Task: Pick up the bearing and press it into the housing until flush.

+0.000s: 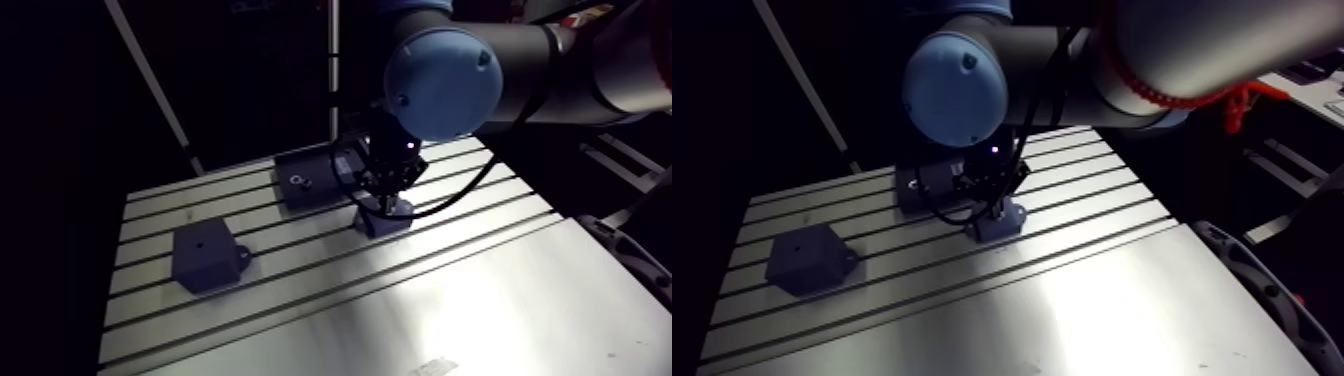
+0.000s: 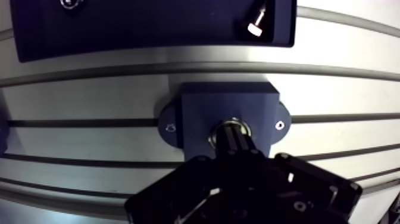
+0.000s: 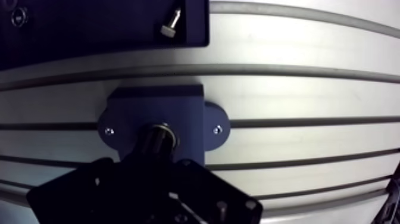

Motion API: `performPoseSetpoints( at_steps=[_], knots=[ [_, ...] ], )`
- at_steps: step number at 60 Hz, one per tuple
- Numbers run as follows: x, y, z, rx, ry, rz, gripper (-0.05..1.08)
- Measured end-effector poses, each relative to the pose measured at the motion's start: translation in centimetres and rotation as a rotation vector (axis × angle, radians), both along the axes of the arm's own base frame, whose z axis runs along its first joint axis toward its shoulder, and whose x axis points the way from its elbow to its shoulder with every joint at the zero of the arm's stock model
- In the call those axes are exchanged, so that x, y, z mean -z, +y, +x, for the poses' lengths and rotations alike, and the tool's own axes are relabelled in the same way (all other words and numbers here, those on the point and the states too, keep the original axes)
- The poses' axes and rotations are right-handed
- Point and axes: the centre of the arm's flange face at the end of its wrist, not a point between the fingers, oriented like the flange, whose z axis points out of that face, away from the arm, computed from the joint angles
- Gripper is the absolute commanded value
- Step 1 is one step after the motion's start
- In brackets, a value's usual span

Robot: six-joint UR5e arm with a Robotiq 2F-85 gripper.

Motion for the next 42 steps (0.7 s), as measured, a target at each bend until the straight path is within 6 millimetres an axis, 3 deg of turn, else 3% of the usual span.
performPoseSetpoints(
  at_steps=[33, 42],
  knots=[
    [0.0, 0.0, -0.1, -0.003, 0.0, -0.001, 1.08],
    [-1.6, 0.1, -0.3, -0.006, 0.023, 0.008, 1.05]
  ],
)
